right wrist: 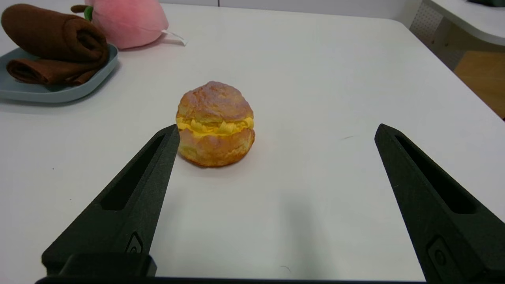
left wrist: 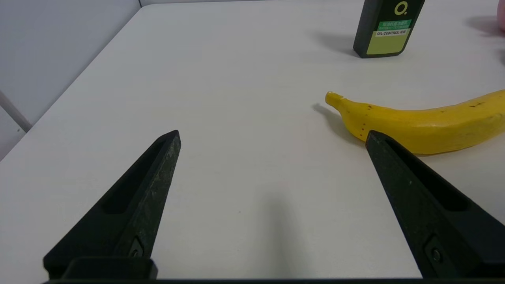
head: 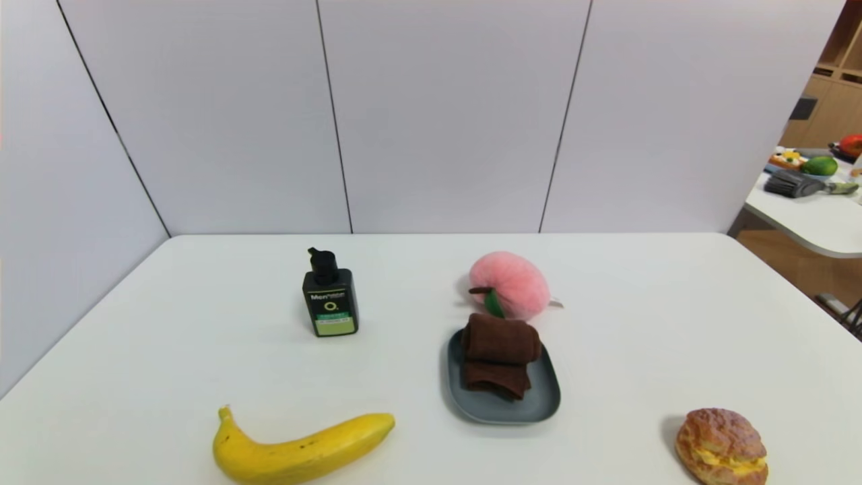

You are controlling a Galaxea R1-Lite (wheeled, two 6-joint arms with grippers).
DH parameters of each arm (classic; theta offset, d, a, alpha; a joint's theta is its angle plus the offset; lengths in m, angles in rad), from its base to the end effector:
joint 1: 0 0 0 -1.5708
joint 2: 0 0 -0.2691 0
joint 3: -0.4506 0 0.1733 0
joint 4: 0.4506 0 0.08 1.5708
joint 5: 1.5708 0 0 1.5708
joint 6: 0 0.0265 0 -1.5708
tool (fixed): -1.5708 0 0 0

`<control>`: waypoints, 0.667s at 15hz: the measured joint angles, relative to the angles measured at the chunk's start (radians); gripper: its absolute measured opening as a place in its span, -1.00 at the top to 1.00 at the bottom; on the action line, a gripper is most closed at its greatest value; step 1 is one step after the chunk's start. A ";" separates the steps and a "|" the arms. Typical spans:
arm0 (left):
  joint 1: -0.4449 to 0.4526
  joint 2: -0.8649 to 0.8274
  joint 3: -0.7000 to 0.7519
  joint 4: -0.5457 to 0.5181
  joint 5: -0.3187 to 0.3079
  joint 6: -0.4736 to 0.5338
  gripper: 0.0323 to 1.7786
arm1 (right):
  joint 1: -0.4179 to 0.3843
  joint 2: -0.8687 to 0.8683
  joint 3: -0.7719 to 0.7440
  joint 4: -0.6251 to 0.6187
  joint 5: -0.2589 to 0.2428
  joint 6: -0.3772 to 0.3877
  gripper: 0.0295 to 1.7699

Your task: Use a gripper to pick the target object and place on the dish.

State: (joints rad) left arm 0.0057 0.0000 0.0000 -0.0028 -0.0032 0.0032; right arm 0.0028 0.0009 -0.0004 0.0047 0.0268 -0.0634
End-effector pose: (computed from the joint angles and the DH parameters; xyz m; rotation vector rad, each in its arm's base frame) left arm -0.0066 -0.0001 0.0758 0.0032 -0.0028 0.0025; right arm -0.0066 0.0007 0.0751 -0.0633 0.0043 0.0298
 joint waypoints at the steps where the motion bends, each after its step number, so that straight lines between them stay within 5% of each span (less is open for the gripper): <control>1: 0.000 0.000 0.000 0.000 0.000 0.000 -0.90 | 0.000 -0.001 0.000 -0.006 0.000 0.000 -0.93; 10: 0.000 0.000 0.000 0.000 0.000 0.000 -0.90 | 0.000 -0.001 0.000 -0.005 -0.003 0.024 -0.93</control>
State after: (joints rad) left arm 0.0057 0.0000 -0.0004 -0.0028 -0.0036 0.0032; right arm 0.0028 -0.0004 0.0000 0.0000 0.0238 -0.0394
